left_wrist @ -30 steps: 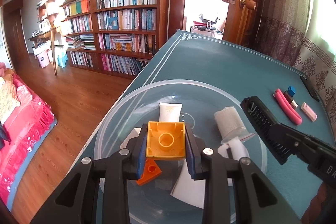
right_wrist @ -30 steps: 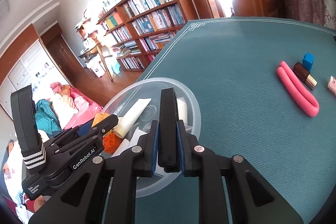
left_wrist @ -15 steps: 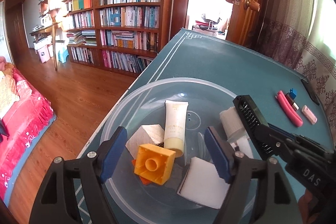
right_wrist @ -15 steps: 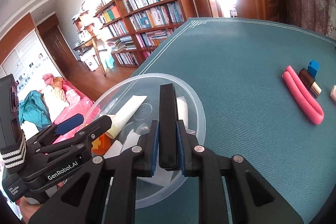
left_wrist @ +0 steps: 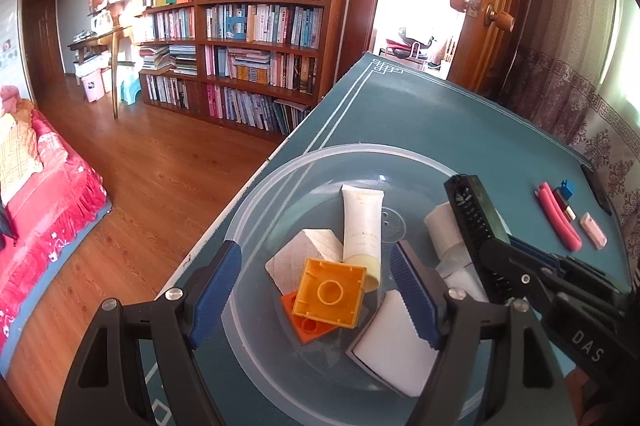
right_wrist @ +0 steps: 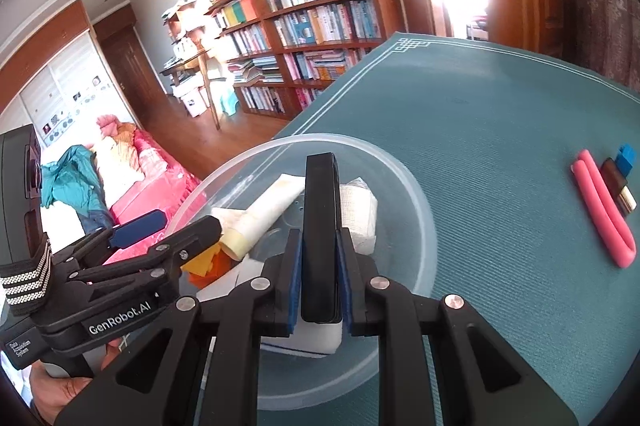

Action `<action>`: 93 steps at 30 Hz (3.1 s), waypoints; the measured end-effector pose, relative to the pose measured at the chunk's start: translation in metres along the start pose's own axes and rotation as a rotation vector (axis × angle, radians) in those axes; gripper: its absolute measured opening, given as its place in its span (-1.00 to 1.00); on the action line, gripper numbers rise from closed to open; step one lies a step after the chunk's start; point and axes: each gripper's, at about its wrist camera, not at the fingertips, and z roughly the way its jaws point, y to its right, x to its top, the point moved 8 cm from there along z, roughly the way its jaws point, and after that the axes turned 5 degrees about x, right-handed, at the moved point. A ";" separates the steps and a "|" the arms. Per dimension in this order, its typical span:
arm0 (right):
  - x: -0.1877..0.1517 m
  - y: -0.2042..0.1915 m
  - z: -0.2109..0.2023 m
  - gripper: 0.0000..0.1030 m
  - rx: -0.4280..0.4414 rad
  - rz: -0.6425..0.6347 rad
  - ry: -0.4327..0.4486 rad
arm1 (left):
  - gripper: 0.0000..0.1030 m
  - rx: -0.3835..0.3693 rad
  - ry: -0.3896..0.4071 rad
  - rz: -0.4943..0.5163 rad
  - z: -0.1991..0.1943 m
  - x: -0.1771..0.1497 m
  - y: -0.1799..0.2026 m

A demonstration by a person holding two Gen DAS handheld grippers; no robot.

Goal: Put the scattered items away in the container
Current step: 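Drop the yellow brick into the container with the left tool while the right tool releases the hairbrush, then move the right tool toward the pink hair roller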

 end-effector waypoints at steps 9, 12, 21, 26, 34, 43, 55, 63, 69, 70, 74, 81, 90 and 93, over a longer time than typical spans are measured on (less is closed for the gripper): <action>0.003 -0.005 0.012 -0.58 0.028 -0.006 -0.035 | 0.59 0.003 -0.004 -0.020 -0.001 -0.002 -0.008; 0.003 -0.006 0.011 -0.58 0.045 0.002 -0.044 | 0.60 0.001 -0.004 -0.028 -0.001 -0.002 -0.010; -0.002 -0.020 0.015 -0.57 0.081 -0.024 -0.063 | 0.61 0.008 0.004 -0.025 -0.004 -0.003 -0.010; -0.004 -0.023 0.009 -0.57 0.069 -0.046 -0.056 | 0.61 0.009 0.010 -0.040 -0.004 -0.002 -0.015; -0.006 -0.003 -0.011 -0.43 0.052 0.023 -0.019 | 0.70 0.002 0.025 -0.026 -0.007 -0.001 -0.009; -0.006 0.018 -0.034 -0.06 0.021 0.099 0.051 | 0.71 -0.025 0.035 0.031 -0.011 0.000 0.014; -0.011 0.064 -0.059 -0.06 -0.049 0.172 0.082 | 0.72 -0.048 0.035 0.075 -0.015 0.002 0.041; -0.024 0.117 -0.085 -0.06 -0.137 0.228 0.095 | 0.72 -0.035 0.028 0.107 -0.016 0.003 0.060; -0.033 0.163 -0.113 -0.06 -0.226 0.277 0.116 | 0.72 -0.055 0.031 0.142 -0.019 0.004 0.087; -0.034 0.171 -0.118 -0.06 -0.243 0.287 0.122 | 0.72 -0.059 0.033 0.156 -0.020 0.004 0.093; -0.035 0.202 -0.138 -0.06 -0.302 0.314 0.146 | 0.72 -0.068 0.048 0.215 -0.025 0.006 0.120; -0.032 0.258 -0.167 -0.06 -0.409 0.317 0.164 | 0.72 -0.110 0.057 0.289 -0.029 0.007 0.165; -0.022 0.308 -0.169 -0.06 -0.450 0.286 0.153 | 0.72 -0.159 0.043 0.367 -0.031 -0.001 0.213; -0.014 0.316 -0.163 -0.06 -0.446 0.246 0.125 | 0.72 -0.180 0.020 0.372 -0.027 -0.003 0.223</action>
